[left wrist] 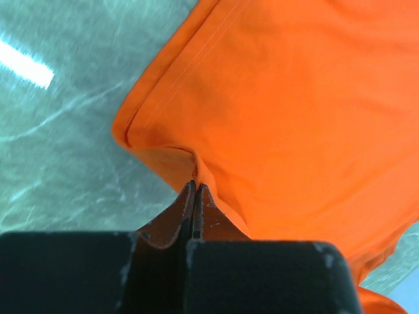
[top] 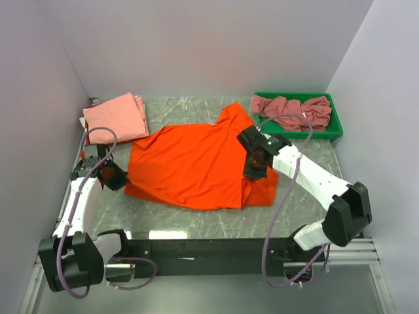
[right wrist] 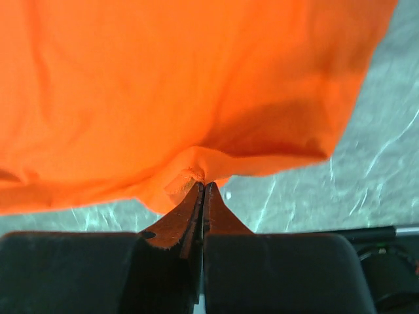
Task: Fold and stack the t-shirts
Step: Fold the tshirt
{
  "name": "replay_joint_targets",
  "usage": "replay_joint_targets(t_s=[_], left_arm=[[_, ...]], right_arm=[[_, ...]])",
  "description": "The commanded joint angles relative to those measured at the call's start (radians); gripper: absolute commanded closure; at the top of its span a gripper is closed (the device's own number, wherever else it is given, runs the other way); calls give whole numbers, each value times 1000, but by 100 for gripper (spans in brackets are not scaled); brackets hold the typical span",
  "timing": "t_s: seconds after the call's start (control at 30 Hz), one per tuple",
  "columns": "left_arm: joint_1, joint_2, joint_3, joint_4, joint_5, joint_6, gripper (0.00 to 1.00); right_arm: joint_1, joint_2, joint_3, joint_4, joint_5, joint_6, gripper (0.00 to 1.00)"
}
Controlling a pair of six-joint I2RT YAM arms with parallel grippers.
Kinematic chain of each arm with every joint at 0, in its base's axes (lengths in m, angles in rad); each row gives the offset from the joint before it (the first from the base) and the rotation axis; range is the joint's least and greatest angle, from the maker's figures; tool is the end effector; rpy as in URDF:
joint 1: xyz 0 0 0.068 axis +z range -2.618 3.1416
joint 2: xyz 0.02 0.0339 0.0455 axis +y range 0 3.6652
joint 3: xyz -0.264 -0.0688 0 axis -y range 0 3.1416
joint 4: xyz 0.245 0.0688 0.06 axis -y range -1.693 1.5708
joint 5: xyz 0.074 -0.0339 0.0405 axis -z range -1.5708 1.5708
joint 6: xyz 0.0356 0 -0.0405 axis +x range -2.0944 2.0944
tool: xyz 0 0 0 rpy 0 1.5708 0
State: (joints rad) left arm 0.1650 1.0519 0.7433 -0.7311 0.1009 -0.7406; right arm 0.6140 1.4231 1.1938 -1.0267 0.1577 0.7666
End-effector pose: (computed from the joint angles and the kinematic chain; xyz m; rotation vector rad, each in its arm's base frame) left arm 0.1941 0.0287 0.2312 -1.1228 2.3907 -0.3317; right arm 0.2216 0.1494 0.2736 0.2482 2.7866 0.1123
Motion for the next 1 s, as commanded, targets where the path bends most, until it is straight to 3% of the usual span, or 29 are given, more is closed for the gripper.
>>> replay_joint_targets(t_s=[0.0,0.57,0.97], left_arm=[[34,60,56,97,43,32,99],[94,326,192,206,155,78,99],[128,379,197,239,175,76,100]], right_arm=[[-45,57,91,17,49,-84,100],[-151,411,545,-91,128,-214,100],[-188,494,652,-128,137,-243,100]])
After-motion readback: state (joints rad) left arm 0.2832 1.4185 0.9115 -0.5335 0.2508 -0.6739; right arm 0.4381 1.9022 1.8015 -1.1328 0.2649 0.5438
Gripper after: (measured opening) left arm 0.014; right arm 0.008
